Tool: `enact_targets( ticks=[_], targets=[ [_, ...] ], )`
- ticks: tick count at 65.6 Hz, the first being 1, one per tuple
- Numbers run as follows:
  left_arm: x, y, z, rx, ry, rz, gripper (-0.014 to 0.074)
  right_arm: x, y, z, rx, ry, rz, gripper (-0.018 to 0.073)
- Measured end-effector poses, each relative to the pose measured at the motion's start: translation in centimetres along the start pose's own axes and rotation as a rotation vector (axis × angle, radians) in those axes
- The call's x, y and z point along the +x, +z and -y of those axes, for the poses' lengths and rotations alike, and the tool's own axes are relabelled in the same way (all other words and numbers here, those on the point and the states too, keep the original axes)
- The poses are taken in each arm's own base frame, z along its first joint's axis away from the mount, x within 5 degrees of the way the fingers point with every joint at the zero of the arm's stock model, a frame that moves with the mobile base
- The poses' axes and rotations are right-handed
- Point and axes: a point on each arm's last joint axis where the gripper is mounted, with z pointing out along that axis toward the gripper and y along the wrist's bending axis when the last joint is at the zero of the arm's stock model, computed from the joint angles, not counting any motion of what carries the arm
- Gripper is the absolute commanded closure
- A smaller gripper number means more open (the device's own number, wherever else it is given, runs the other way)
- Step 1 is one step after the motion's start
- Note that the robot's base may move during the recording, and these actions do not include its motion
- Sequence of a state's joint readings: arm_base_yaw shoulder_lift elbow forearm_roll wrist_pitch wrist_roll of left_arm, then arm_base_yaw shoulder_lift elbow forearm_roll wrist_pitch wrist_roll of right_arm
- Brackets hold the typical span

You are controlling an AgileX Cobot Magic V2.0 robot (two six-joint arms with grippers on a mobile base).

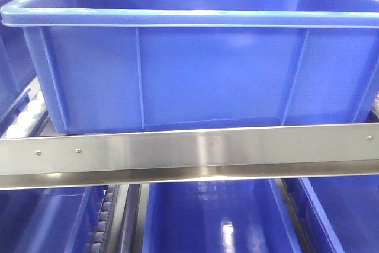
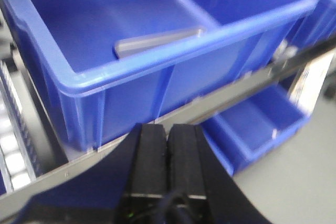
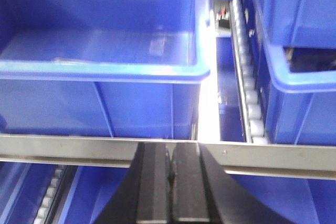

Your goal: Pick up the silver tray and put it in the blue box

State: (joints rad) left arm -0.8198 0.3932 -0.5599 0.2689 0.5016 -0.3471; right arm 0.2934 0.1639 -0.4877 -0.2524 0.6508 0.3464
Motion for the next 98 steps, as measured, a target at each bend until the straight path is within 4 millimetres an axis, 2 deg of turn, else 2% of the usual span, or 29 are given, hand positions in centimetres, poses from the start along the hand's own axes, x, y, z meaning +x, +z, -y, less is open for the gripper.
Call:
enact_targets(
  ticks=[8,13,40,52,61,74,89,98],
  targets=[
    [-0.1,-1.6,-0.1,0.013,-0.017,0.068,0.0701,0.0,0.0,0.0,0.0,-0.001,0.001,0.0505],
    [-0.1,-1.8,-0.2,0.015,-0.019,0.082,0.0701,0.0,0.0,0.0,0.0,-0.001,0.001,0.0505],
    [-0.1,-1.9,-0.2,0.017,-0.021,0.087,0.0701,0.0,0.0,0.0,0.0,-0.004,0.001,0.0505],
    [0.7,-1.7,-0.2,-0.006,0.006,0.072,0.0701,0.0,0.0,0.0,0.0,-0.004,0.0,0.0505],
    [2.6,-1.9,-0.9,-0.131,0.022,0.103,0.0701,0.0,0.0,0.0,0.0,-0.004,0.0,0.0505],
    [7.1,-2.6,-2.0,-0.404,-0.002,0.229,0.0701,0.0,0.0,0.0,0.0,-0.004,0.0,0.0505],
    [12.3,-0.6,-3.7,-0.561,-0.094,0.219,0.0701,0.0,0.0,0.0,0.002,-0.004,-0.005,0.0505],
    [13.7,-0.1,-4.2,-0.586,-0.1,0.24,0.0701,0.1,0.0,0.0,0.002,-0.004,-0.006,0.0505]
  ],
)
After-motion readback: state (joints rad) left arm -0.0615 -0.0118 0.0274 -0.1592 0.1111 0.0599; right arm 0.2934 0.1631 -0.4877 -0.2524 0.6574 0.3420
